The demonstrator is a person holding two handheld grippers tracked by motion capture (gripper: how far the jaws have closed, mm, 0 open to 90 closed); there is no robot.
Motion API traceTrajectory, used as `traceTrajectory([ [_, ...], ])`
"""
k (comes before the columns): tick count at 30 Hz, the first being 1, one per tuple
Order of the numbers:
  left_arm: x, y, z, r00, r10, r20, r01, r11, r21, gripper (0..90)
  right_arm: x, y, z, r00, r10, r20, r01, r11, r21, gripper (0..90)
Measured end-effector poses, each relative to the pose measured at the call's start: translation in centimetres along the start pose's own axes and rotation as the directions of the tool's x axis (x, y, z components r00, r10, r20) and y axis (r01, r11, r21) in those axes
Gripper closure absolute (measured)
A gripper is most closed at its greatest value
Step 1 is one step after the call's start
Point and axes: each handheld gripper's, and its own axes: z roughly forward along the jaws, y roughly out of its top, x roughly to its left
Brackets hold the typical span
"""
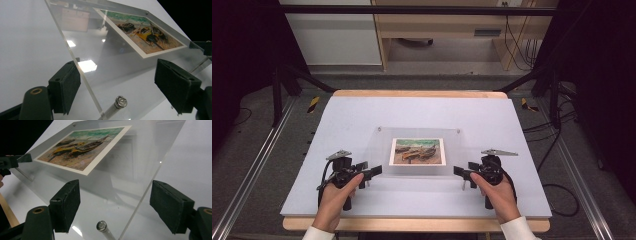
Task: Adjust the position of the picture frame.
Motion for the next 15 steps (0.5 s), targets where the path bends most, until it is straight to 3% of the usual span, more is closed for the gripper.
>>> traceTrajectory([
  [6, 0.07, 0.08, 0.15, 1.0, -0.001, 0.008, 0.001, 1.0, 0.006, 20.0, -0.13, 0.0, 0.49, 0.9986, 0.04, -0.034, -0.04, 0.999, 0.014, 23.2],
  [15, 0.22, 0.1, 0.44, 0.9995, -0.013, 0.029, 0.013, 0.9999, 0.009, 19.8, -0.17, 0.17, 0.68, 0.9984, 0.042, -0.039, -0.041, 0.999, 0.025, 23.1],
])
